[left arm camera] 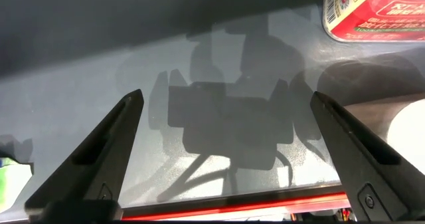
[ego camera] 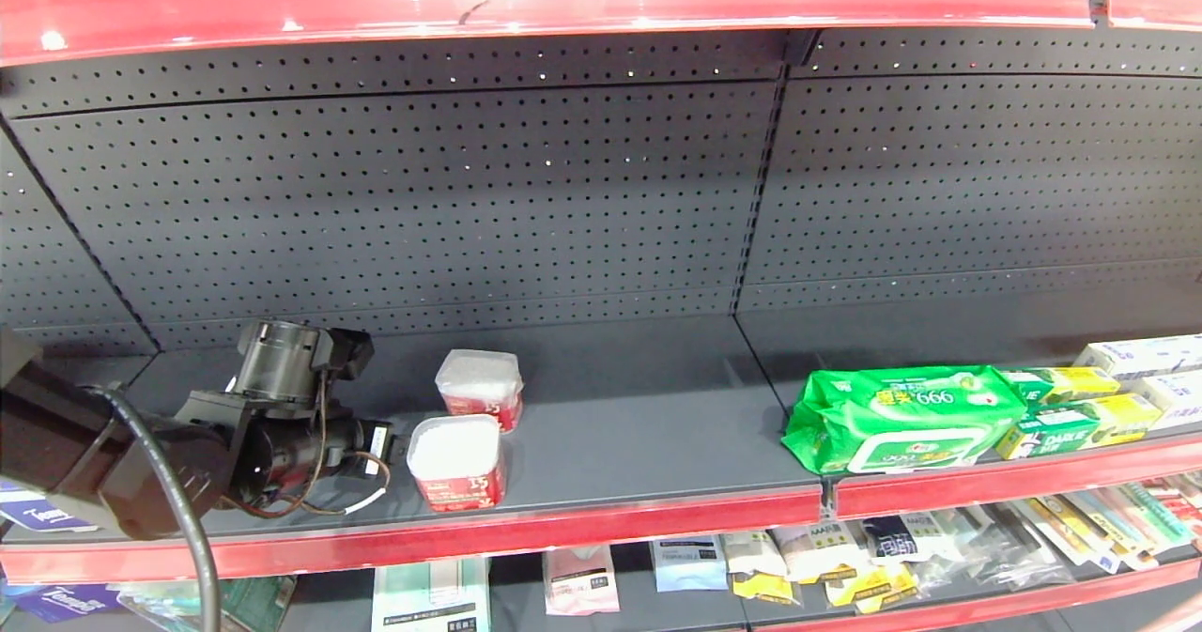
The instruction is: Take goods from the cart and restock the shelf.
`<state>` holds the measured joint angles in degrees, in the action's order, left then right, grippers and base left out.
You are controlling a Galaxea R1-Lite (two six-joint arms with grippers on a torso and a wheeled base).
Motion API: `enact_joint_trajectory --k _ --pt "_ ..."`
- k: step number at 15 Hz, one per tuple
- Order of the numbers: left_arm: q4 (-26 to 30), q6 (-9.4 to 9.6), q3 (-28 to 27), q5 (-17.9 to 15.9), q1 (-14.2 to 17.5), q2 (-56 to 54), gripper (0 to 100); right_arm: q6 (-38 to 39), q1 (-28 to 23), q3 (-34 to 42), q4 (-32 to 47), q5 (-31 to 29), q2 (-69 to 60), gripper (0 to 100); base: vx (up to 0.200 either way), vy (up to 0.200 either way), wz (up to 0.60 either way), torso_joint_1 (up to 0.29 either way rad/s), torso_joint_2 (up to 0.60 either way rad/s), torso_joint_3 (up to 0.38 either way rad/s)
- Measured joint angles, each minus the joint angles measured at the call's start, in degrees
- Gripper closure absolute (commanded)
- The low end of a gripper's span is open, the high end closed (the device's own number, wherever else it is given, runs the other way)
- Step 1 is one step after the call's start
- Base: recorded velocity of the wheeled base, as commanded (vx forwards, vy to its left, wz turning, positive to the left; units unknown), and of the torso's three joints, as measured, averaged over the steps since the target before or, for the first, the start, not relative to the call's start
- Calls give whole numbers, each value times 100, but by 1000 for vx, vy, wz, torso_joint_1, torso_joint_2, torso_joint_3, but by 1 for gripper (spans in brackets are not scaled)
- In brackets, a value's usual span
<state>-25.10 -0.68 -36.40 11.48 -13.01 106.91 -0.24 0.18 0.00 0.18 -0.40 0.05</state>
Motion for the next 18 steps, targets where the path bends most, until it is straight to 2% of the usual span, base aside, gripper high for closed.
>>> enact_joint_trajectory --k 18 --pt "-130 2 -83 -7 -50 119 0 2 -5 0 4 2 0 0 0 0 0 0 0 0"
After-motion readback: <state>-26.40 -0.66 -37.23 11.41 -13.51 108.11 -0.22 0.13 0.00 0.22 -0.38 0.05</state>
